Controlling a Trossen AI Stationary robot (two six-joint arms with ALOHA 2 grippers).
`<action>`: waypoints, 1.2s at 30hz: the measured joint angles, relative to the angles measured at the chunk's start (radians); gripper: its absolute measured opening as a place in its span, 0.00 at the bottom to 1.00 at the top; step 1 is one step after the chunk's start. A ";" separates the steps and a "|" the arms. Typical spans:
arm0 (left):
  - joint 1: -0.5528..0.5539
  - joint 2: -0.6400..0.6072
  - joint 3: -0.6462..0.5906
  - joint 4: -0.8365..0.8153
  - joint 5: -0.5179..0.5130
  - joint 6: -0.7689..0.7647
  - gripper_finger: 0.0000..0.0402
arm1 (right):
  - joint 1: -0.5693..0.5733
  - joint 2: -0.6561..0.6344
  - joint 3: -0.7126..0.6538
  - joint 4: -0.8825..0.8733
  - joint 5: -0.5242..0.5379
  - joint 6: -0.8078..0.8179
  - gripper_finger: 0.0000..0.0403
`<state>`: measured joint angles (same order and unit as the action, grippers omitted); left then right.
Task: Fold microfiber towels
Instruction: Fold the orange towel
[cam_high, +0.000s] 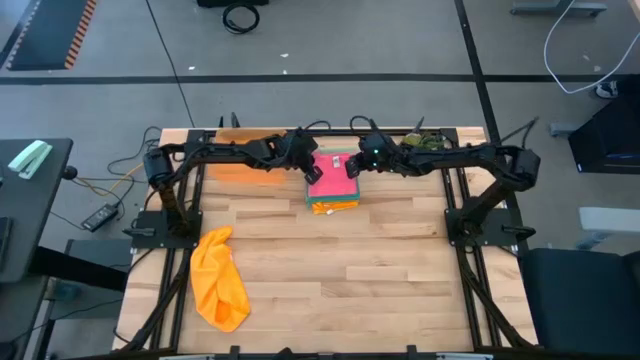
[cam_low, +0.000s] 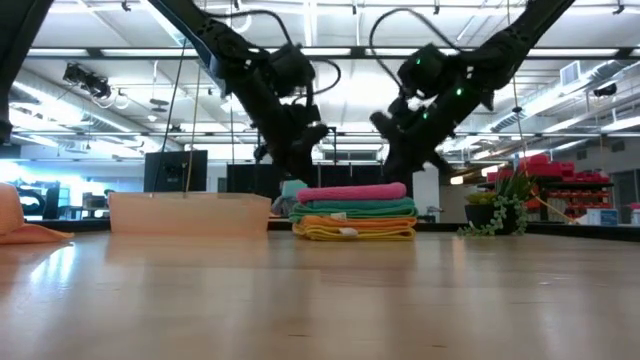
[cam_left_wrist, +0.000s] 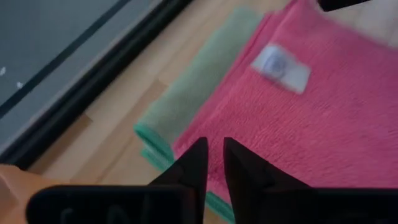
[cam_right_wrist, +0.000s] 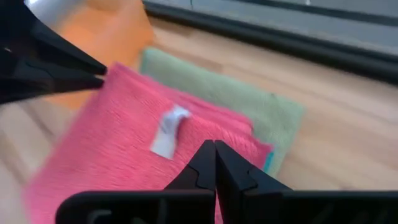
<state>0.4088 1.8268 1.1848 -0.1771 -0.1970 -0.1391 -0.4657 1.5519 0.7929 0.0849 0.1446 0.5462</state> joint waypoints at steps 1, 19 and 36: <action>0.000 -0.015 0.000 -0.002 -0.001 0.003 0.16 | 0.003 -0.021 0.000 -0.002 0.000 0.000 0.01; -0.282 -0.206 0.001 -0.463 0.261 -0.059 0.25 | 0.463 -0.131 0.000 -0.051 0.089 0.020 0.03; -0.876 -0.203 0.001 -0.774 0.262 -0.443 0.30 | 0.902 -0.107 0.000 -0.054 0.545 0.116 0.03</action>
<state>-0.4672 1.6238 1.1854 -0.9508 0.0646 -0.5826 0.4367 1.4446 0.7929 0.0304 0.6900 0.6623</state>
